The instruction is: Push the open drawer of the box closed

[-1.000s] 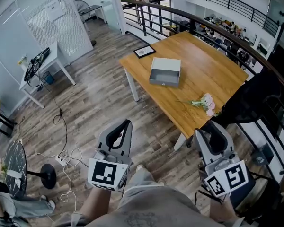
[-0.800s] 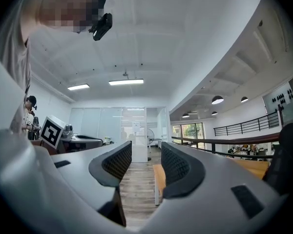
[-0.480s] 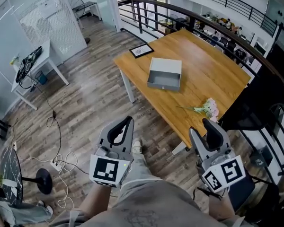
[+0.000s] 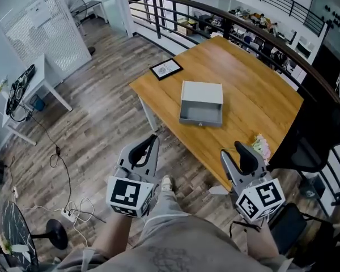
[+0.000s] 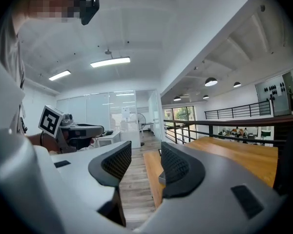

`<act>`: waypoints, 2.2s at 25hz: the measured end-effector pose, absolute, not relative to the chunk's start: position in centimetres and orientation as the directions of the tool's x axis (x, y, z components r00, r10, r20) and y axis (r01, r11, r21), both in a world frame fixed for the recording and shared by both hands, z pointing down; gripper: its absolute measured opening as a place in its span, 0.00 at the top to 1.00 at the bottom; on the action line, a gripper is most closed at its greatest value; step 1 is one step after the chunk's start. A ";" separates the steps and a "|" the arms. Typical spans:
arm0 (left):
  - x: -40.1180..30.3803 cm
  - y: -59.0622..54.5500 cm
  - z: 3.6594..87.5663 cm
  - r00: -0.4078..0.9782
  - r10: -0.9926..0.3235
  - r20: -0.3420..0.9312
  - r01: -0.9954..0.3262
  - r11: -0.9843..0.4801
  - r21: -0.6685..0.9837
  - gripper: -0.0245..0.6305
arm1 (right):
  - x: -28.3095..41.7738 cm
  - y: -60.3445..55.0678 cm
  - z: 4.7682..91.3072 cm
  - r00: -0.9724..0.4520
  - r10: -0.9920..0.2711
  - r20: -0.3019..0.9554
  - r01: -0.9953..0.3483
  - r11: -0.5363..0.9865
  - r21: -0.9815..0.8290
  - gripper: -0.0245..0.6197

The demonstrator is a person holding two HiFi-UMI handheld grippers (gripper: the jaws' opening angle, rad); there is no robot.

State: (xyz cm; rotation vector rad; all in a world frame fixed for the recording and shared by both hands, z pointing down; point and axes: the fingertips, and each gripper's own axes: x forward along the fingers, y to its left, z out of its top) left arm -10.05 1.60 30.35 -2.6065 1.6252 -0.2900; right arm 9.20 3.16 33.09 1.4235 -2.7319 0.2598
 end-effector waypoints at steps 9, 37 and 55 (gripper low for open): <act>-13.7 -9.6 35.3 0.495 -0.831 0.252 -0.846 -0.528 -0.077 0.93 | 5.9 -7.2 41.3 -0.480 -0.802 0.354 -0.876 0.421 -0.234 0.65; -14.2 -20.0 51.4 0.548 -0.589 0.594 -0.747 -0.664 0.030 0.93 | 6.6 -14.4 65.2 -0.287 -0.532 0.797 -0.950 0.050 -0.308 0.68; -12.2 -19.7 55.9 0.439 -0.552 0.708 -0.813 -0.579 0.053 0.93 | 6.4 -16.6 69.4 -0.354 -0.426 0.832 -0.933 0.105 -0.344 0.80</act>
